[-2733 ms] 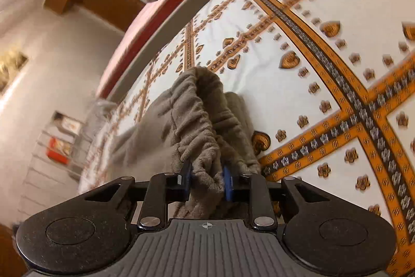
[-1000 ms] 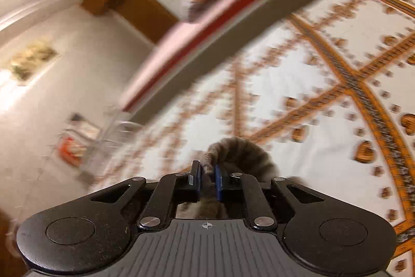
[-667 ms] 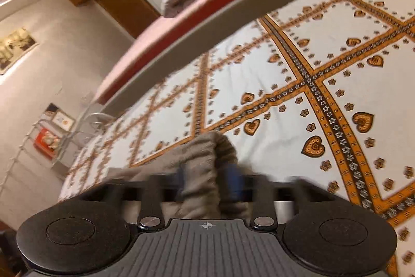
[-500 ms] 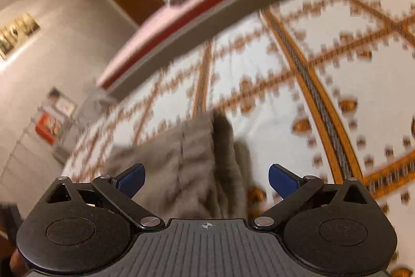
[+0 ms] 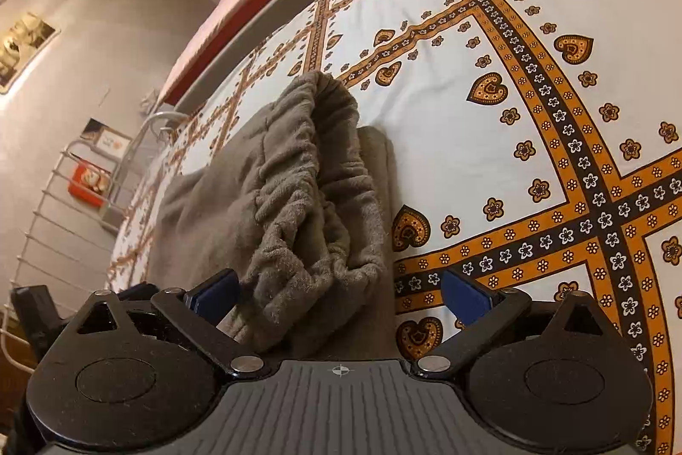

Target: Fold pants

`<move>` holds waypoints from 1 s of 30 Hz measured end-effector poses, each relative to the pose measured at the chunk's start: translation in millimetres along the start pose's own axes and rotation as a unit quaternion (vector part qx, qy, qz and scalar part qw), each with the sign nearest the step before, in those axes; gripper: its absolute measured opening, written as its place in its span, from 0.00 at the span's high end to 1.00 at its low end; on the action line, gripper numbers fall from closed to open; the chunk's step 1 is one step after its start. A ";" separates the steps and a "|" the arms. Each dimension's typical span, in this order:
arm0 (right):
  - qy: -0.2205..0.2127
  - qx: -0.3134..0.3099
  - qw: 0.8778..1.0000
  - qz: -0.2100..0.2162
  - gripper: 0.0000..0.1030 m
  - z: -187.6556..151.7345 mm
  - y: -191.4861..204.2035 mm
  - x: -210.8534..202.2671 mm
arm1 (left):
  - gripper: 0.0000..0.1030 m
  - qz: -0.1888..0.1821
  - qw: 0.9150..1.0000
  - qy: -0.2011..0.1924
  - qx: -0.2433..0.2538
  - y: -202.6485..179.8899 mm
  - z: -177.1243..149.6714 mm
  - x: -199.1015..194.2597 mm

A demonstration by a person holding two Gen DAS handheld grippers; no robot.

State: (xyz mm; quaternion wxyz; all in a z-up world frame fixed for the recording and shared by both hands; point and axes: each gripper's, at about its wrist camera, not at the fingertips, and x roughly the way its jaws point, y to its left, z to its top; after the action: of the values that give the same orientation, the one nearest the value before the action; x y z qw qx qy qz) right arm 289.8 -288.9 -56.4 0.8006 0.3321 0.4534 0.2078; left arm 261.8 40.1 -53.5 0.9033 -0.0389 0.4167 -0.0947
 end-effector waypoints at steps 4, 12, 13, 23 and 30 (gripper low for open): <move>-0.005 0.022 0.999 0.035 0.04 2.7 -8.7 1.6 | 0.06 -0.023 1.000 0.005 -0.007 -2.2 2.1 8.5; -0.003 0.048 0.995 0.086 0.04 6.7 -18.9 8.5 | 0.08 -0.113 0.993 0.034 -0.030 8.0 1.1 35.8; -0.002 0.047 0.995 0.088 0.04 6.8 -17.1 10.2 | 0.09 -0.120 0.991 0.034 -0.041 10.5 1.8 37.2; 0.013 0.050 0.994 0.101 0.44 18.4 -11.0 44.5 | 0.31 -0.190 0.977 0.047 -0.081 9.1 6.9 53.7; -0.007 0.029 0.991 0.132 0.52 33.7 10.6 40.4 | 0.75 -0.189 0.975 0.016 -0.116 24.5 13.2 42.5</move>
State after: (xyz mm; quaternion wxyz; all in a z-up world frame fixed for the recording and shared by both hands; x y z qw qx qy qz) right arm 338.8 -267.5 -60.1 0.7592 0.4138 0.4058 0.2963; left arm 302.2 55.2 -80.3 0.8515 -0.2202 0.4243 -0.2155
